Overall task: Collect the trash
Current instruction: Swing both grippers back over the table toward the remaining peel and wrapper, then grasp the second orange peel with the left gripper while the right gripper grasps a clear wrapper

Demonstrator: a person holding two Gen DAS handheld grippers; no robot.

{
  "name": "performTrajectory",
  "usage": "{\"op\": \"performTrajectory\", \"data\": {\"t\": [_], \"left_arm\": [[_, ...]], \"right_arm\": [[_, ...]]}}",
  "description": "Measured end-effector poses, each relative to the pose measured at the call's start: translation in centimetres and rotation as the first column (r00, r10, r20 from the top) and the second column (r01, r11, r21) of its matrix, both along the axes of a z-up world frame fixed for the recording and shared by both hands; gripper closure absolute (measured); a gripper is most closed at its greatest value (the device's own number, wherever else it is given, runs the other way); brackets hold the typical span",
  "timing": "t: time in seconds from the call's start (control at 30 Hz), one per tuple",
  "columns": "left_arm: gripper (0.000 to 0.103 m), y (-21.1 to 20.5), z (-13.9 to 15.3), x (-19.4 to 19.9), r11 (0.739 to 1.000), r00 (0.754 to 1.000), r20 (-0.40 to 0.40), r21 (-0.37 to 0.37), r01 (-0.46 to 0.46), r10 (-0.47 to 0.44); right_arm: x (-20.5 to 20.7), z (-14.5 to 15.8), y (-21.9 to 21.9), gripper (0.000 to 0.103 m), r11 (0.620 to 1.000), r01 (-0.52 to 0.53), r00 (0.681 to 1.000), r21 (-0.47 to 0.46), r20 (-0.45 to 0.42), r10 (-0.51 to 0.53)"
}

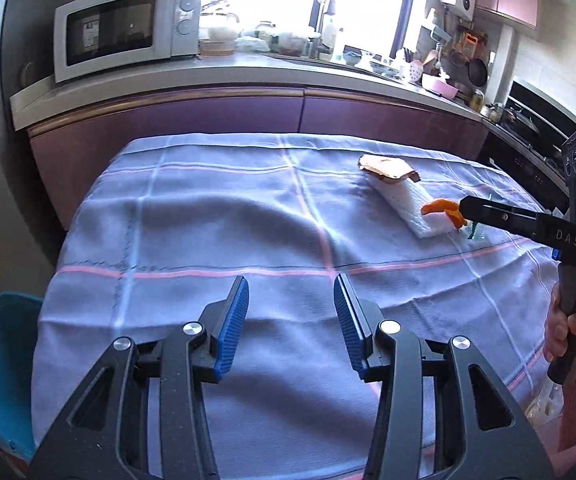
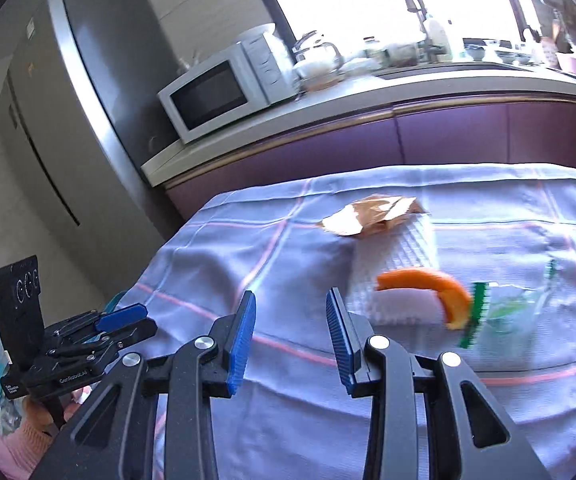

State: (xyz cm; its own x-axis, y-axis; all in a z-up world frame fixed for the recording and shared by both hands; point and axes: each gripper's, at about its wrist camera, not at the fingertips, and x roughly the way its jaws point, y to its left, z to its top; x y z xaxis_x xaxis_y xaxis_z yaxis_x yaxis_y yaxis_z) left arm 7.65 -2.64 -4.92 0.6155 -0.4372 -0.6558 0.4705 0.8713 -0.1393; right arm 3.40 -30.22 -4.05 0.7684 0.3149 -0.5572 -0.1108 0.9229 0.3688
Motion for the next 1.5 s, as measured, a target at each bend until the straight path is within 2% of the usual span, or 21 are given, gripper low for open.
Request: {"op": "performTrajectory", "data": {"t": [0.23, 0.33, 0.4, 0.47, 0.57, 0.77, 0.9, 1.03, 1.13, 1.2, 1.27, 1.37, 1.5], "left_arm": [[0.059, -7.0, 0.9, 1.1, 0.991, 0.991, 0.023, 0.015, 0.134, -0.135], [0.059, -10.3, 1.2, 1.6, 0.981, 0.980, 0.027, 0.020, 0.195, -0.195], [0.059, -12.1, 1.3, 2.0, 0.973, 0.972, 0.029, 0.020, 0.232, -0.232], [0.059, -14.0, 1.3, 2.6, 0.963, 0.963, 0.019, 0.015, 0.268, -0.268], [0.059, -16.5, 1.1, 3.4, 0.948, 0.948, 0.000, 0.011, 0.318, -0.318], [0.061, -21.0, -0.3, 4.7, 0.928, 0.931, -0.020, 0.069, 0.366, -0.365], [0.061, -22.5, -1.1, 5.7, 0.914, 0.918, -0.048, 0.081, 0.397, -0.395], [0.064, -23.2, -2.0, 6.4, 0.910, 0.914, -0.071, 0.096, 0.404, -0.398], [0.069, -23.2, -2.0, 6.4, 0.910, 0.914, -0.068, 0.093, 0.405, -0.400], [0.080, -23.2, -2.0, 6.3, 0.910, 0.915, -0.071, 0.102, 0.402, -0.396], [0.084, -23.2, -2.0, 6.1, 0.909, 0.917, -0.069, 0.118, 0.399, -0.393], [0.086, -23.0, -1.9, 5.7, 0.905, 0.913, -0.065, 0.121, 0.407, -0.402], [0.088, -22.7, -1.9, 5.2, 0.905, 0.913, -0.065, 0.123, 0.408, -0.403]], "right_arm": [[-1.5, -0.5, -7.7, 0.068, 0.981, 0.191, 0.981, 0.030, 0.015, -0.191], [-1.7, -0.9, -10.1, 0.060, 0.970, 0.241, 0.970, 0.039, 0.017, -0.242], [-1.6, -1.5, -11.4, 0.058, 0.966, 0.256, 0.967, 0.045, 0.002, -0.256], [-1.4, -2.1, -12.5, 0.052, 0.964, 0.257, 0.966, 0.072, -0.016, -0.257], [-1.0, -3.1, -13.5, 0.051, 0.965, 0.241, 0.970, 0.105, -0.039, -0.238], [-0.1, -3.8, -13.8, 0.048, 0.974, 0.181, 0.983, 0.139, -0.061, -0.174], [0.2, -3.8, -13.5, 0.047, 0.978, 0.141, 0.989, 0.151, -0.061, -0.133], [0.5, -3.9, -13.1, 0.047, 0.983, 0.101, 0.994, 0.154, -0.064, -0.092], [0.5, -3.8, -12.7, 0.051, 0.987, 0.077, 0.996, 0.143, -0.059, -0.069], [0.6, -3.8, -12.3, 0.058, 0.989, 0.063, 0.997, 0.133, -0.060, -0.056], [0.6, -3.8, -11.9, 0.070, 0.992, 0.053, 0.997, 0.115, -0.065, -0.046], [0.5, -3.7, -11.4, 0.082, 0.994, 0.037, 0.998, 0.102, -0.061, -0.031], [0.3, -3.7, -11.5, 0.082, 0.993, 0.048, 0.997, 0.105, -0.068, -0.041]]}}
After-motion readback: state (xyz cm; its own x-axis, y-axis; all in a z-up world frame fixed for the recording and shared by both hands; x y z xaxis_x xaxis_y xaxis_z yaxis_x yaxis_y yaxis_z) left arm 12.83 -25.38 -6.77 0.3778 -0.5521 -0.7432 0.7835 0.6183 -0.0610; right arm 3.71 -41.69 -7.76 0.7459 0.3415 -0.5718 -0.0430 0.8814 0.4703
